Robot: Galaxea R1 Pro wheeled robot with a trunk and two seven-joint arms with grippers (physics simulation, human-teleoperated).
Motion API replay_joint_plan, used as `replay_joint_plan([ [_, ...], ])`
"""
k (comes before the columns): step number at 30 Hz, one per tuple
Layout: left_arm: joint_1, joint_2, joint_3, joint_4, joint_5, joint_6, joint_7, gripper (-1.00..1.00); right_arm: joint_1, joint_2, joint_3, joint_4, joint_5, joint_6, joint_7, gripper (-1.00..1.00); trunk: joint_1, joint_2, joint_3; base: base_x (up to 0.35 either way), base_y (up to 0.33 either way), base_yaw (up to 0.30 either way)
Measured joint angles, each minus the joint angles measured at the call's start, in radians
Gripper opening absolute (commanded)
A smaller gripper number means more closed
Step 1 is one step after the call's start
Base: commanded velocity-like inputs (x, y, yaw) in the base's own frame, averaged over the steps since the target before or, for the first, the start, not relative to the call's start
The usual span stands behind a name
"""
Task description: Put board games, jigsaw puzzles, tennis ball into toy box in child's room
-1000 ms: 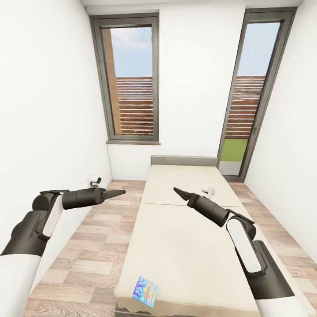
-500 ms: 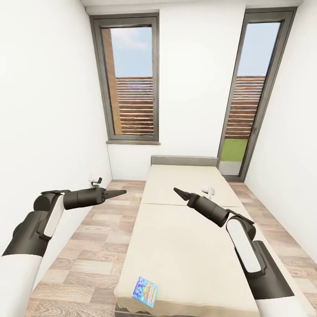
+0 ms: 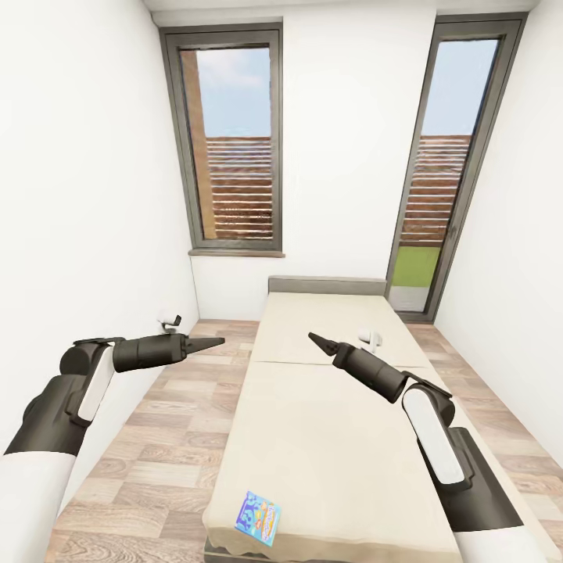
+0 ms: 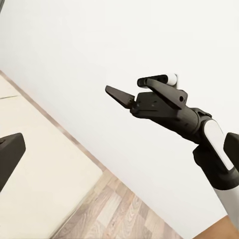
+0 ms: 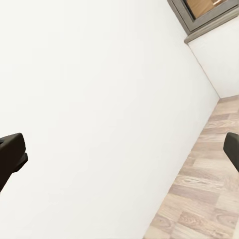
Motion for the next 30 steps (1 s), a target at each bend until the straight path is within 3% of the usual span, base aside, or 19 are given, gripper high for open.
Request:
replay_joint_plan([
  [23,0.0,0.0,0.001,0.0,-0.002,-0.002,0.006,1.0,0.001,-0.004,-0.005,0.0,-0.004,0.011,0.006,1.0,0.0,0.0,0.0,0.0,0.117,0.0],
  [30,0.0,0.002,0.002,0.0,-0.002,-0.002,0.006,1.0,0.04,-0.005,-0.005,-0.005,-0.035,0.013,0.006,1.0,0.0,0.0,0.0,-0.13,0.105,0.0],
])
